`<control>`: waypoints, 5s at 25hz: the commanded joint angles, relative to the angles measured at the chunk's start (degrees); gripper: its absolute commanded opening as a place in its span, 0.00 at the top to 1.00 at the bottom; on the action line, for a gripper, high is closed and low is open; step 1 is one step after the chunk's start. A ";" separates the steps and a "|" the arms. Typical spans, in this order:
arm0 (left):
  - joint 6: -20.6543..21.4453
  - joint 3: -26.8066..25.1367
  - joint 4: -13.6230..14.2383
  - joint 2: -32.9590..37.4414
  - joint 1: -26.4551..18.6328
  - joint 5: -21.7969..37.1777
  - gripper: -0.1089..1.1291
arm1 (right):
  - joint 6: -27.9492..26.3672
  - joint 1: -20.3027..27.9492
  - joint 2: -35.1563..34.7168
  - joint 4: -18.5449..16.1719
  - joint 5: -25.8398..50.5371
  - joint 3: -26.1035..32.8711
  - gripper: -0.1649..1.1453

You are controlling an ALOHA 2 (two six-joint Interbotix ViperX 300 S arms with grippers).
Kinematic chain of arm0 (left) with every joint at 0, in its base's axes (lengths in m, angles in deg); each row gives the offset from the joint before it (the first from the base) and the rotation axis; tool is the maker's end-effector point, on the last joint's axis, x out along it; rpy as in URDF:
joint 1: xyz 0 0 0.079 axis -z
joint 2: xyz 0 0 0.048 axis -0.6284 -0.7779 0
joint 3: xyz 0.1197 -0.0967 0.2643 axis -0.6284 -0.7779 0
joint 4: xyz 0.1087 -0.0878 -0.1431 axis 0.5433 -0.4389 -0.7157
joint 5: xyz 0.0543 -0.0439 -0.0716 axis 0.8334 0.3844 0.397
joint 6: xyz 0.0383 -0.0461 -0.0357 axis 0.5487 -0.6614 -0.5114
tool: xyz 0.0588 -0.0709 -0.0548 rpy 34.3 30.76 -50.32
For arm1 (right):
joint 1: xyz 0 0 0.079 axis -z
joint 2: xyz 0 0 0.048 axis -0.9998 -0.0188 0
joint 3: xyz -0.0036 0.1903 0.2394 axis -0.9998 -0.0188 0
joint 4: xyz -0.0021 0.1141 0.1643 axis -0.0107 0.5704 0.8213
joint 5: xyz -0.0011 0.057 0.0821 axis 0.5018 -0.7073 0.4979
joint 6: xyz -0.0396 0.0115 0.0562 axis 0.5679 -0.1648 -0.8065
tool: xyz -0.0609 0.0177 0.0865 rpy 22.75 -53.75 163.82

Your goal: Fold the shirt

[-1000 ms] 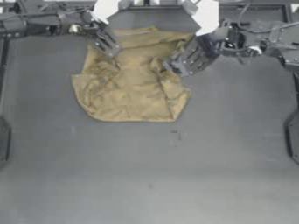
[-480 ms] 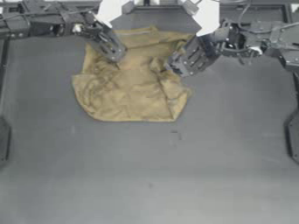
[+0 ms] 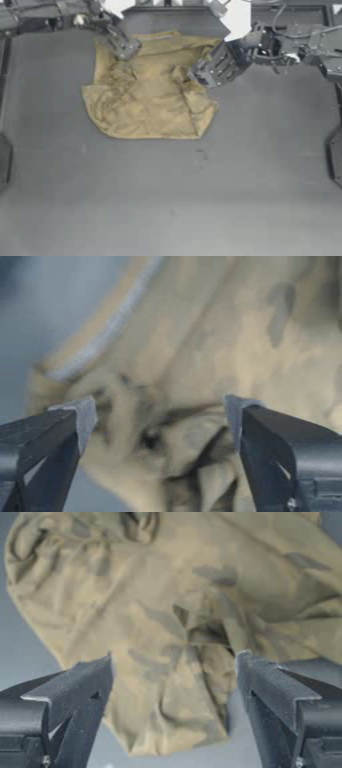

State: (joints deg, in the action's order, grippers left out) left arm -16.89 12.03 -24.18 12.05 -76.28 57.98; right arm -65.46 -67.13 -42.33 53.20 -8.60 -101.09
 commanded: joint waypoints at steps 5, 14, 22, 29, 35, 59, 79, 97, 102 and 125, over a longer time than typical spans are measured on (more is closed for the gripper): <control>-0.09 1.67 0.88 6.68 0.97 1.85 0.08 | -0.26 4.83 2.02 0.09 1.32 -1.58 0.12; -1.23 -4.13 0.97 15.38 4.83 1.85 0.08 | -0.09 13.01 -1.76 -1.05 1.23 -2.37 0.12; -2.81 -8.17 0.97 20.13 7.38 1.85 0.08 | -0.09 15.21 -8.88 -1.05 -0.88 -0.88 0.12; -3.69 -10.46 0.97 21.88 7.91 1.67 0.08 | -0.09 17.49 -11.95 -0.79 -2.64 -0.09 0.12; -3.78 -10.81 1.05 21.88 8.79 1.58 0.08 | -0.09 19.25 -14.24 -1.05 -3.96 0.44 0.12; -3.78 -11.87 1.41 21.88 9.14 1.58 0.08 | 0.18 18.46 -19.34 0.09 -2.72 3.43 0.82; -3.87 -13.62 1.41 24.17 9.23 1.41 0.08 | 0.35 10.46 -23.12 3.60 4.83 19.78 0.85; -3.87 -15.64 1.41 25.05 9.23 1.32 0.08 | 8.88 8.53 -30.06 11.60 3.78 25.49 0.20; -3.78 -16.44 1.41 25.58 9.14 0.70 0.08 | 12.57 8.35 -28.39 12.57 4.39 26.10 0.14; 9.58 -19.42 0.79 31.55 15.03 -2.90 0.08 | 39.99 5.19 -7.65 18.11 9.84 13.62 0.19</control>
State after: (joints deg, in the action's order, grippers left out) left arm -7.75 -7.83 -23.30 41.31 -61.87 55.43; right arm -27.66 -61.68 -53.76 69.29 1.34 -86.85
